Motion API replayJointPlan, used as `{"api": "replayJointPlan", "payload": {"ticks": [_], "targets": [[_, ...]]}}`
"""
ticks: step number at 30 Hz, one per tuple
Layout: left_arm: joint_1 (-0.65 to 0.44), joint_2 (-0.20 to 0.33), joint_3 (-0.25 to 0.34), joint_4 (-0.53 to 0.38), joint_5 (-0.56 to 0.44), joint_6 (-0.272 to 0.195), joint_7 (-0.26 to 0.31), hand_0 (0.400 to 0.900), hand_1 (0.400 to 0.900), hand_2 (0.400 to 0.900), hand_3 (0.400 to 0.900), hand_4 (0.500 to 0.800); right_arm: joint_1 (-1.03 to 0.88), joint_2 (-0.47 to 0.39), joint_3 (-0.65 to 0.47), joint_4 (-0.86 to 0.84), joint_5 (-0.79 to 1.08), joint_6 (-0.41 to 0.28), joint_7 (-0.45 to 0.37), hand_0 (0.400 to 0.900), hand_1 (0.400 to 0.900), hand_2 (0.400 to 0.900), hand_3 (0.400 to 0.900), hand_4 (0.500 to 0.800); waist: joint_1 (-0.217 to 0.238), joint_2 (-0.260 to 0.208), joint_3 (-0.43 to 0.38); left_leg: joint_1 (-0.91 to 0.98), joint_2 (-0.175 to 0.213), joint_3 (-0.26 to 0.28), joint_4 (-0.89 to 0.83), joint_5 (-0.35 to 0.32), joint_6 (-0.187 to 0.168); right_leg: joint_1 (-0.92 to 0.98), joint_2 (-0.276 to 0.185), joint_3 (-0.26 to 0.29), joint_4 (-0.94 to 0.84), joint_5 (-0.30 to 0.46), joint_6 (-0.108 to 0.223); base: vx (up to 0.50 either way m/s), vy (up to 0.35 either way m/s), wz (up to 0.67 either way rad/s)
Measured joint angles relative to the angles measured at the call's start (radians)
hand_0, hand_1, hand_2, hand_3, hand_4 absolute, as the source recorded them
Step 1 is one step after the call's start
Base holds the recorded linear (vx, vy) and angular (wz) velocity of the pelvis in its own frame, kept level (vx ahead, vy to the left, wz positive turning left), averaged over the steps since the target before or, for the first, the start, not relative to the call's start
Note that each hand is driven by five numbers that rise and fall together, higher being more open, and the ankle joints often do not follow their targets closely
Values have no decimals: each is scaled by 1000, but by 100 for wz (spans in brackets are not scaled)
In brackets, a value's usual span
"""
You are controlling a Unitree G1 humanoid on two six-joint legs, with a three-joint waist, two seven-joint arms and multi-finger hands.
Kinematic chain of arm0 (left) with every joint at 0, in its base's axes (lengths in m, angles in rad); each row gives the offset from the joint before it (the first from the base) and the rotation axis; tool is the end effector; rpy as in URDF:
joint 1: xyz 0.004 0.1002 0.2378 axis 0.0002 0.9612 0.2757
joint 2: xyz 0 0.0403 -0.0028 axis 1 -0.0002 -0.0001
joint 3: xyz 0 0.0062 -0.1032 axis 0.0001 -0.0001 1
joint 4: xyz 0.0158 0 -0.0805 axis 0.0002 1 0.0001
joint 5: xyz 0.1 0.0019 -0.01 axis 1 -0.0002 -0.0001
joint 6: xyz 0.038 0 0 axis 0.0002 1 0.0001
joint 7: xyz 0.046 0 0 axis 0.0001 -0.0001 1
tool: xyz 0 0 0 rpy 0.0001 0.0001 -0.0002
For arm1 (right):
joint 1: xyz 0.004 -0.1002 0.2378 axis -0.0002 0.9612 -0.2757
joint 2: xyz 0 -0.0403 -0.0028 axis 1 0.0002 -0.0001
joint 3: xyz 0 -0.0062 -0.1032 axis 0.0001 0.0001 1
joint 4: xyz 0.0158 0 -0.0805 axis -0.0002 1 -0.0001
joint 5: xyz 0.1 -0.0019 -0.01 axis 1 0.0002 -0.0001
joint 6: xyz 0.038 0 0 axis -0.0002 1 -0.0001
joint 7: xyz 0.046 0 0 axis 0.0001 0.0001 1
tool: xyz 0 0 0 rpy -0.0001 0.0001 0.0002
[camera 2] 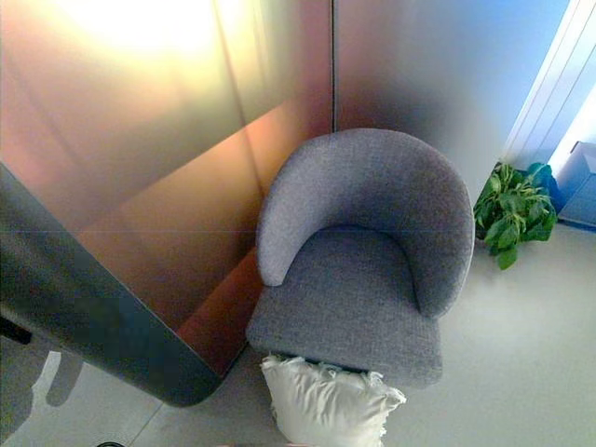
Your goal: Pick up the pillow and put it on the sofa.
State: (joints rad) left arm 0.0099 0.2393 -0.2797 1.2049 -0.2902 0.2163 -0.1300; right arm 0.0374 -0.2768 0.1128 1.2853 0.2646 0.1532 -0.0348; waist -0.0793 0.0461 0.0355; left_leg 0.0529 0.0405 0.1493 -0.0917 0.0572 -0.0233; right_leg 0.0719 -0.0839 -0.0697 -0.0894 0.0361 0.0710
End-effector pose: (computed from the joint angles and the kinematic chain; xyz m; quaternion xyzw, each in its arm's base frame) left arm 0.0607 0.2146 -0.1196 0.0104 0.6623 -0.0059 0.7491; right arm 0.0409 -0.2411 -0.1170 -0.0400 0.6610 -0.1353 0.7370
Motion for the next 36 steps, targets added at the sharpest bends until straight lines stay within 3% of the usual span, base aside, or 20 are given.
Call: {"api": "replayJointPlan", "payload": {"ticks": [5,7,11,15,22,36], "targets": [[0,0,-1,-18,-1,-4,-5,900,900,900,900,800,-17,-32,0,0,-1,19,-1,900,900,900,900,800,-1,23,26,-30,-1,1,1,4,-3,-30,-1,1,1,1,0,-17,-6,1],[-7,2,-15,-33,-2,-27,-22,900,900,900,900,800,-40,-61,0,-3,-1,16,-2,900,900,900,900,800,-2,45,45,-74,-3,1,11,18,4,-82,-2,3,16,3,1,-269,69,4],[-84,7,-59,-58,-81,-93,-41,900,900,900,900,800,-147,-135,1,-19,-2,13,-1,900,900,900,900,800,-1,95,165,-190,-16,-7,19,56,19,-201,-10,4,49,30,3,-209,44,3],[-119,21,-90,-74,-118,-155,-63,900,900,900,900,800,-234,-150,1,-30,6,-36,3,900,900,900,900,800,1,96,256,-248,-19,-13,12,75,22,-268,-13,0,65,33,10,-104,-37,8],[-206,61,-88,-86,-159,-202,-78,900,900,900,900,800,-340,-161,1,-59,63,-119,52,900,900,900,900,800,7,101,380,-347,-22,-39,48,89,27,-373,-20,-23,146,18,3,-53,-62,18],[-234,107,-114,-145,-238,-238,-111,900,900,900,900,800,-541,-285,25,-68,195,-162,157,900,900,900,900,800,73,135,436,-532,-58,-89,124,120,28,-643,-76,-51,455,-104,0,-46,-28,15]]}}
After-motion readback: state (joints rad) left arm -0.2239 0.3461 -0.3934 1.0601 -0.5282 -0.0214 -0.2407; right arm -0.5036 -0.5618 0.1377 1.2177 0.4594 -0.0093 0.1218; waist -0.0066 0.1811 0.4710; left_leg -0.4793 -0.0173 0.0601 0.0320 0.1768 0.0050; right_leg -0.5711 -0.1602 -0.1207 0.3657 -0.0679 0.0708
